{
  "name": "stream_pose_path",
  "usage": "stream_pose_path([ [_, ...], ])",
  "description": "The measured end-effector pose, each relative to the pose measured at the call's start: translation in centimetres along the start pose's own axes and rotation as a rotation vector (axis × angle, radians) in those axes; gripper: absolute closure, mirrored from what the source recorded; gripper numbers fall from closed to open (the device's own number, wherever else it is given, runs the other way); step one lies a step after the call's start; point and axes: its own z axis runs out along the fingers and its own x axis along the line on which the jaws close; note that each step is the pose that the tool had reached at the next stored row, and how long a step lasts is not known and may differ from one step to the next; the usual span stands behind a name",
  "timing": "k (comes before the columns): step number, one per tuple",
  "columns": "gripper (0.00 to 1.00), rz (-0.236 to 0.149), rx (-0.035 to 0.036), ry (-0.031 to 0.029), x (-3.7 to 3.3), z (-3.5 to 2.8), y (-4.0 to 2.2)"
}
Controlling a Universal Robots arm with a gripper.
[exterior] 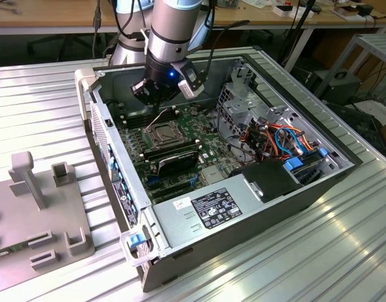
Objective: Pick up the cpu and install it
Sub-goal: 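Install the first cpu locking lever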
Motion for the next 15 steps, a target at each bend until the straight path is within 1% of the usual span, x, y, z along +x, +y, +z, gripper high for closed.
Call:
stream_pose_path([
  [7, 0.89, 0.0, -0.0008, -0.0003, -0.11, 0.12, -0.01],
  [15, 0.89, 0.0, -0.0004, 0.0, -0.48, 0.39, -0.06],
])
